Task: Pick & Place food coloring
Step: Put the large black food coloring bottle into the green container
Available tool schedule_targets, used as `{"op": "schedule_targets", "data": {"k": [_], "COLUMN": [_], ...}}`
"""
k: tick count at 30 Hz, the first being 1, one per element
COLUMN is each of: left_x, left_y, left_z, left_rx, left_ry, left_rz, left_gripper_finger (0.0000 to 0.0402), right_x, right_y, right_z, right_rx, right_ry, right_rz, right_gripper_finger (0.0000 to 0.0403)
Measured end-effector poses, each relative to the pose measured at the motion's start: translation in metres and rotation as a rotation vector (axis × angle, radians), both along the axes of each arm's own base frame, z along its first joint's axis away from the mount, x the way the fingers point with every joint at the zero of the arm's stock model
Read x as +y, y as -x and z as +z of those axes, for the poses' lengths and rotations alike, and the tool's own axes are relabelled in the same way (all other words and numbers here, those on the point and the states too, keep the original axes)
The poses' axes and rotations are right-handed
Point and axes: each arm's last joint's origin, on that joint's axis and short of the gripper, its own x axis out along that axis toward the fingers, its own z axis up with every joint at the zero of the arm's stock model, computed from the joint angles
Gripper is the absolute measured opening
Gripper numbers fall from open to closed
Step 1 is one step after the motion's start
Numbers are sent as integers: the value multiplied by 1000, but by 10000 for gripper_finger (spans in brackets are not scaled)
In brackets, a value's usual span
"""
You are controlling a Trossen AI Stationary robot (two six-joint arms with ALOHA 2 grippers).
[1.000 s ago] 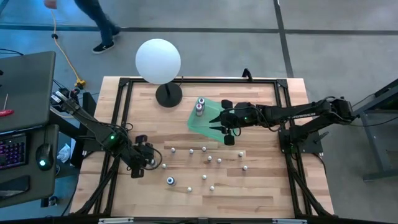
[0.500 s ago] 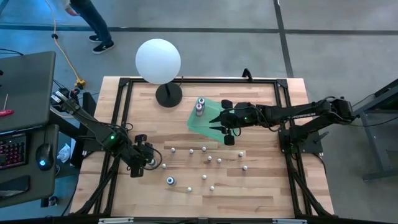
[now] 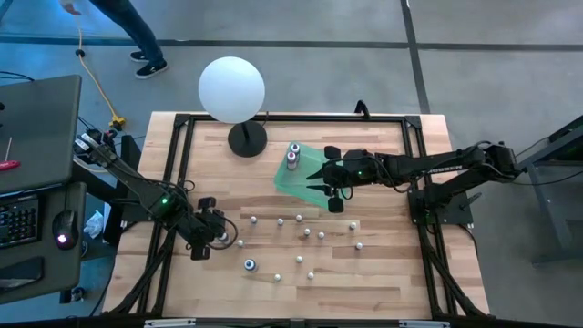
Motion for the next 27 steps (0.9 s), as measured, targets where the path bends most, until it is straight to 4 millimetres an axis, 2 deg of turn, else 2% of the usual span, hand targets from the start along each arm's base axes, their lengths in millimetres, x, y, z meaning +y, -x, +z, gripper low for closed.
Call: {"op": "schedule_targets", "data": {"k": [3, 8, 15, 18, 21, 23, 27], "left_x": [-1, -2, 11, 26, 47, 64, 99], "left_y": [-1, -7, -24, -35, -49, -60, -86], "left_z": [1, 10, 57, 78, 90, 90, 75], "left_rx": [-15, -126, -280, -343, -380, -378, -317], "left_ry": [9, -27, -92, -136, -179, -204, -237], "left_rz": [1, 53, 143, 142, 174, 224, 312], "left_gripper_finger": [13, 26, 24, 24, 28, 29, 29], "right_x": [0, 0, 0, 0, 0, 0, 0], "right_y": [0, 0, 0, 0, 0, 0, 0], "right_z": [0, 0, 0, 0, 0, 0, 0], "right_rx": [0, 0, 0, 0, 0, 0, 0], "right_ry": [0, 0, 0, -1, -3, -3, -5], "right_rz": [0, 0, 0, 0, -2, -1, -2], "right_gripper_finger": [103, 103, 103, 103, 103, 103, 103]}}
